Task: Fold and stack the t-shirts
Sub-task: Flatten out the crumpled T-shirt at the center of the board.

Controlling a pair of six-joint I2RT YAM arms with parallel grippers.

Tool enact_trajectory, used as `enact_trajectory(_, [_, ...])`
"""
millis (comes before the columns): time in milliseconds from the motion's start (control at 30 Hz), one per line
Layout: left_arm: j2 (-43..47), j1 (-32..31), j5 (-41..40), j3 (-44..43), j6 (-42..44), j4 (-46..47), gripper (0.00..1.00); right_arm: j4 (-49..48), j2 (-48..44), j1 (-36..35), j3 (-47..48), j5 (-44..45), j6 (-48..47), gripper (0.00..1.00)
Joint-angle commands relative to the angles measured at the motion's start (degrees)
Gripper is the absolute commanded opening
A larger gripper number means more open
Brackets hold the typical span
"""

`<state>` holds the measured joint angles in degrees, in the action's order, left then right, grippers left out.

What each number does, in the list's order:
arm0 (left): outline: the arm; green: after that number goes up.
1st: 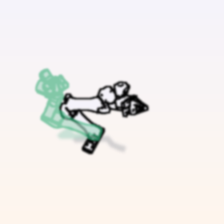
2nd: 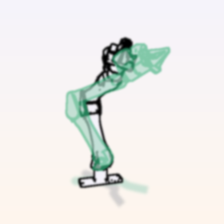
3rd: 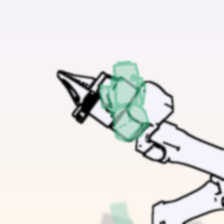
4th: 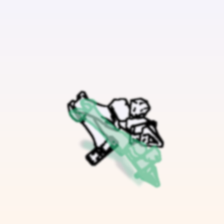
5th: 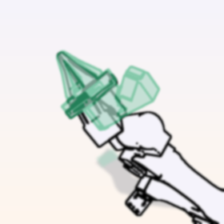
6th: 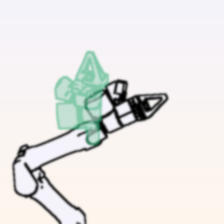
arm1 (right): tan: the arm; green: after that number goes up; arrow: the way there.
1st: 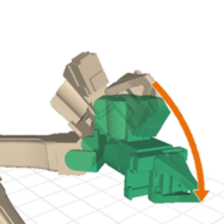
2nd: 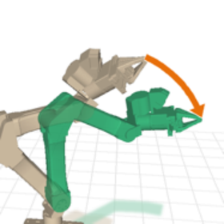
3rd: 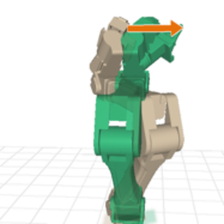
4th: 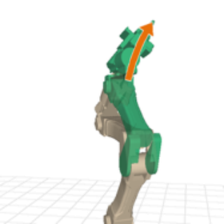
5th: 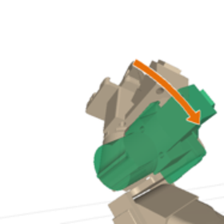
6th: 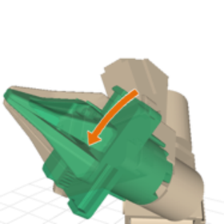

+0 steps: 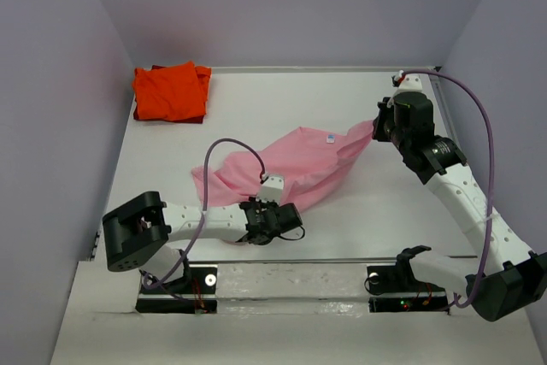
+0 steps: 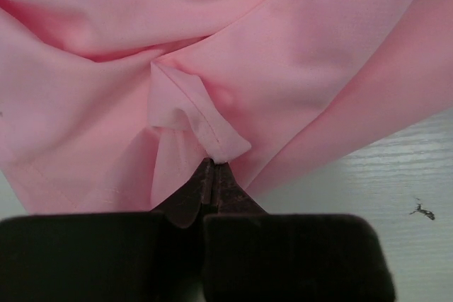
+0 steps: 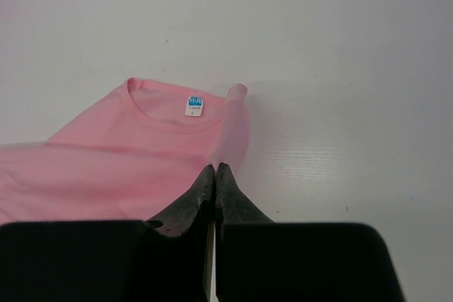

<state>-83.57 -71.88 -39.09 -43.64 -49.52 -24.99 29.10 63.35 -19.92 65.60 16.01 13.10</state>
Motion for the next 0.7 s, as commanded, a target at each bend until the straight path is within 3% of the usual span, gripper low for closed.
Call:
enact_trajectory(0, [-0.19, 0.16, -3.18, -2.50, 0.47, -0.49, 0.00, -2.82, -1.39, 0.24, 0.23, -0.02, 0.17, 0.00])
enact_trajectory(33, [0.33, 0.16, -3.36, -2.85, 0.56, -1.10, 0.02, -2.82, -1.56, 0.24, 0.23, 0.25, 0.26, 0.00])
enact_trajectory(67, [0.60, 0.16, -3.97, -3.81, 0.56, -1.55, 0.17, -2.82, -1.57, 0.24, 0.23, 0.51, 0.34, 0.00])
enact_trajectory(167, [2.18, 0.16, -4.85, -5.49, 0.65, -3.13, 0.51, -2.82, -1.57, 0.24, 0.31, 0.43, 0.26, 0.00])
enact_trajectory(233, [3.59, 0.16, -5.38, -5.93, 1.09, -3.48, 0.59, -2.82, -1.39, 0.24, 0.31, 0.43, 0.26, 0.00])
enact_trajectory(300, [4.29, 0.16, -5.47, -6.28, 1.44, -3.57, 0.63, -2.82, -1.21, 0.24, 0.23, 0.43, 0.26, 0.00])
enact_trajectory(667, [-0.45, 0.86, -5.21, -6.02, 3.02, 1.44, 0.63, -2.74, -1.39, 0.24, 0.49, 0.51, 0.08, 0.00])
